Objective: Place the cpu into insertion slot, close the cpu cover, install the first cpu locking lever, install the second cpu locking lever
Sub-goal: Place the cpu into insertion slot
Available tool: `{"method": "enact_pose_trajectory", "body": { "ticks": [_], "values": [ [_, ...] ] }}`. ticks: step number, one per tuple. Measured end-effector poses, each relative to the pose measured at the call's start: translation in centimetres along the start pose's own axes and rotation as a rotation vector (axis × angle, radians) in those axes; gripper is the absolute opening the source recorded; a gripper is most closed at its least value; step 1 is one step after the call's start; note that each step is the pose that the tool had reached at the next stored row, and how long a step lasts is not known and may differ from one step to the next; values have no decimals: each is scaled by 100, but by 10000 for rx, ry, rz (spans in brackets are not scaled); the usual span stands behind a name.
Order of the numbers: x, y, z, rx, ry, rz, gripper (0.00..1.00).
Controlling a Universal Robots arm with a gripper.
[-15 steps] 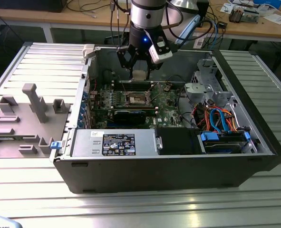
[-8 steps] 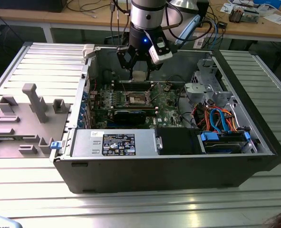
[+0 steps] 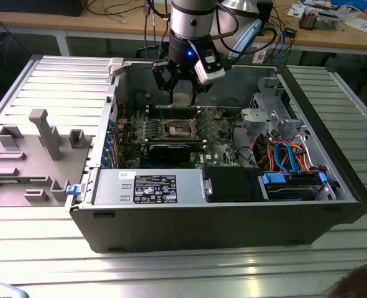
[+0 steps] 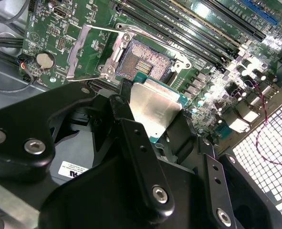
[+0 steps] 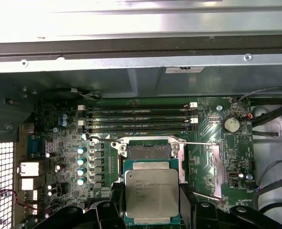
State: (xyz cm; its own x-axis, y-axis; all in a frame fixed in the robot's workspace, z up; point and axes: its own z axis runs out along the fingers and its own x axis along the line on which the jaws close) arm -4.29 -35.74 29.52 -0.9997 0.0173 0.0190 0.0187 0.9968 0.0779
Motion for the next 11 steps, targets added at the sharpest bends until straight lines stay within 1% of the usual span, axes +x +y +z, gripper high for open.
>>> {"method": "enact_pose_trajectory", "body": {
  "ticks": [6,8,11],
  "values": [
    [0,-1,10,0,0,0,55],
    [-1,-2,31,0,0,0,55],
    [-1,-3,35,0,0,0,55]
  ]
}}
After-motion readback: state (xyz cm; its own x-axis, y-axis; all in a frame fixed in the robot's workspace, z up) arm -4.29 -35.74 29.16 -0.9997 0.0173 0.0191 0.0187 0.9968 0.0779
